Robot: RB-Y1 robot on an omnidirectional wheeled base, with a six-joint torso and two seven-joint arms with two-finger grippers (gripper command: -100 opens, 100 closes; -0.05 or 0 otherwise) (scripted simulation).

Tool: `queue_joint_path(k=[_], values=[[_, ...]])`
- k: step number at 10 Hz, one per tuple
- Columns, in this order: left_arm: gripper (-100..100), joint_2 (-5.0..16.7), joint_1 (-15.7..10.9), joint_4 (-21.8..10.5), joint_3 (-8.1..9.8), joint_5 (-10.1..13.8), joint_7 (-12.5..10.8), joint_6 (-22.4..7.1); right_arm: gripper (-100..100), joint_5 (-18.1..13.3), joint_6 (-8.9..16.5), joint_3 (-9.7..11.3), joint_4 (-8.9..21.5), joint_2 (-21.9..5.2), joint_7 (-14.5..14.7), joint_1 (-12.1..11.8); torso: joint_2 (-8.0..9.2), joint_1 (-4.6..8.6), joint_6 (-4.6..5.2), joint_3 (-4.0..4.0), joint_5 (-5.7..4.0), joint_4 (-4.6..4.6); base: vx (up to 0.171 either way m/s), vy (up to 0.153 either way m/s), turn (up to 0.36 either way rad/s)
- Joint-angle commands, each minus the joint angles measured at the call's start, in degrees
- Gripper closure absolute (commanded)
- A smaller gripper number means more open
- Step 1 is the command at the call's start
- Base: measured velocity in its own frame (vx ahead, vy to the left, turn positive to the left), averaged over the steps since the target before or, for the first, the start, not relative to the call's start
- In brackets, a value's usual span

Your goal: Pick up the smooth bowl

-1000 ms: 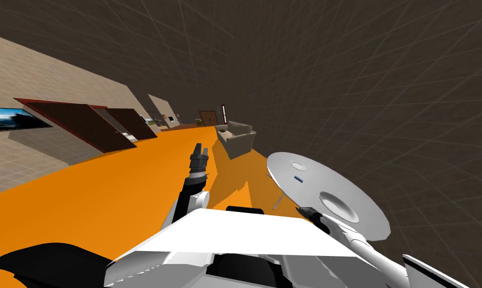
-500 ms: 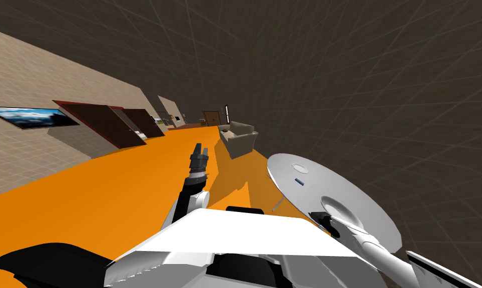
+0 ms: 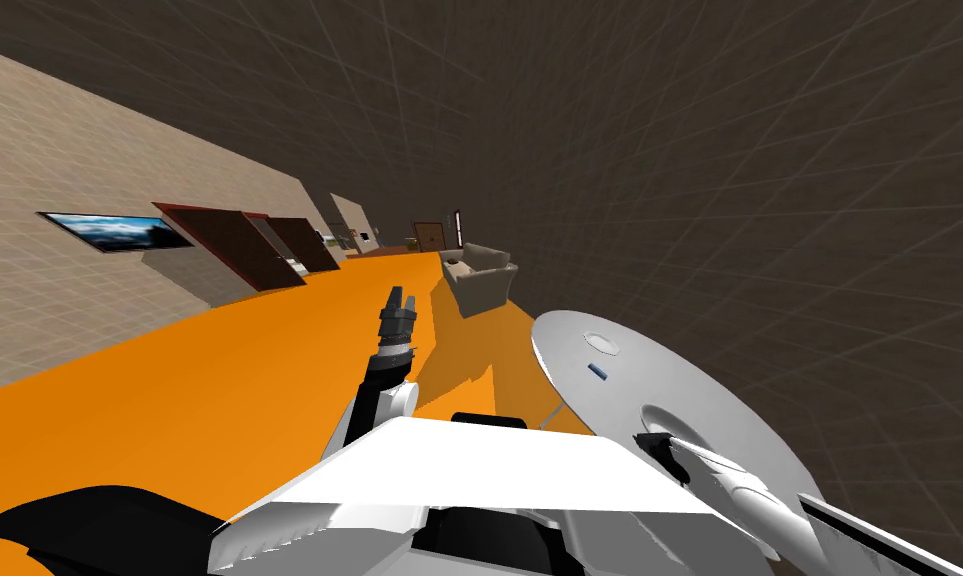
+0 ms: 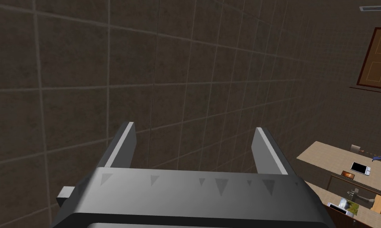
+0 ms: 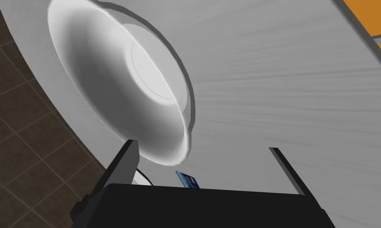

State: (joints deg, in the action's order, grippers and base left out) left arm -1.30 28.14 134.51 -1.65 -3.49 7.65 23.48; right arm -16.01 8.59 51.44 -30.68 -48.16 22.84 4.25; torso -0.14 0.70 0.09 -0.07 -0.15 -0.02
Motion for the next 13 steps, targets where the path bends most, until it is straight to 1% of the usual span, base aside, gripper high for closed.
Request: queue_joint_path(k=[1, 2, 3, 4, 5, 6, 7, 8, 9, 10, 11, 12, 13], values=[[0, 0.0, 0.0, 0.0, 0.0, 0.0, 0.0, 0.0, -100, 0.8, 0.4, 1.8, 0.9, 0.8, 0.0, 0.2, 0.0, 0.0, 0.0, 0.0, 0.0, 0.0, 0.066, -0.154, 0.074], [0, 0.0, 0.0, 0.0, 0.0, 0.0, 0.0, 0.0, -100, 0.1, -0.1, 0.9, 1.4, 0.8, 0.0, 0.4, -0.08, -0.03, 0.0, -0.04, 0.0, -0.01, 0.036, -0.069, 0.023], [0, 0.0, 0.0, 0.0, -0.01, 0.0, 0.0, 0.0, 0, 0.1, -0.1, 1.0, 1.6, 0.9, 0.0, 0.5, 0.0, -0.31, 0.01, -0.01, 0.05, -0.01, 0.006, -0.014, 0.0], [0, 0.0, 0.0, 0.0, -0.01, 0.0, 0.0, 0.0, -100, -0.8, 0.2, -1.9, 0.5, 2.1, 1.6, -2.4, 0.09, -0.52, 0.01, 0.05, 0.1, 0.02, -0.004, -0.022, 0.301], [0, 0.0, 0.0, 0.0, -0.02, 0.0, 0.0, 0.0, -100, -0.8, 0.2, -1.9, 0.5, 2.1, 1.6, -2.4, 0.15, -0.55, -0.05, 0.09, 0.11, 0.04, -0.01, -0.029, 0.142], [0, 0.0, 0.0, 0.0, -0.01, 0.0, 0.0, 0.0, -100, -0.8, 0.2, -3.5, 0.5, 2.1, 1.6, -2.4, 0.19, -0.55, 0.02, 0.11, 0.11, 0.04, -0.007, -0.013, -0.05], [0, 0.0, 0.0, 0.0, -0.01, 0.0, 0.0, 0.0, -100, -1.7, 0.4, -5.3, -0.6, 3.2, 3.3, -5.3, 0.19, -0.59, 0.03, 0.11, 0.12, 0.04, -0.014, -0.017, 0.198], [0, 0.0, 0.0, 0.0, -0.02, 0.0, 0.0, 0.0, -100, -1.7, 0.4, -7.0, -0.6, 3.2, 3.3, -5.3, 0.21, -0.59, -0.02, 0.12, 0.11, 0.04, -0.01, -0.022, 0.187], [0, 0.0, 0.0, 0.0, -0.01, 0.0, 0.0, 0.0, -100, -1.7, 0.4, -8.3, -0.6, 3.2, 3.3, -5.3, 0.2, -0.57, 0.0, 0.12, 0.13, 0.05, -0.002, -0.012, 0.01], [0, 0.0, 0.0, 0.0, -0.01, 0.0, 0.0, 0.0, -100, -2.6, 0.7, -10.2, -1.7, 4.4, 5.0, -8.0, 0.18, -0.6, 0.03, 0.1, 0.13, 0.04, -0.01, -0.016, 0.233], [0, 0.0, 0.0, 0.0, -0.02, 0.0, 0.0, 0.0, -100, -2.6, 0.7, -13.4, -1.0, 4.4, 5.0, -8.2, 0.18, -0.56, -0.05, 0.09, -0.04, 0.02, -0.012, -0.023, 0.146], [0, 0.0, 0.0, 0.0, -0.01, 0.0, 0.0, 0.0, -100, -3.5, 1.0, -15.1, -2.8, 5.6, 6.6, -10.5, 0.16, -0.41, -0.02, 0.07, -0.12, 0.0, -0.015, -0.023, 0.216], [0, 0.0, 0.0, 0.0, -0.01, 0.0, 0.0, 0.0, -100, -3.5, 1.0, -16.4, -2.8, 5.6, 6.6, -11.1, 0.16, -0.38, -0.05, 0.08, -0.14, 0.01, -0.015, -0.028, 0.135]])
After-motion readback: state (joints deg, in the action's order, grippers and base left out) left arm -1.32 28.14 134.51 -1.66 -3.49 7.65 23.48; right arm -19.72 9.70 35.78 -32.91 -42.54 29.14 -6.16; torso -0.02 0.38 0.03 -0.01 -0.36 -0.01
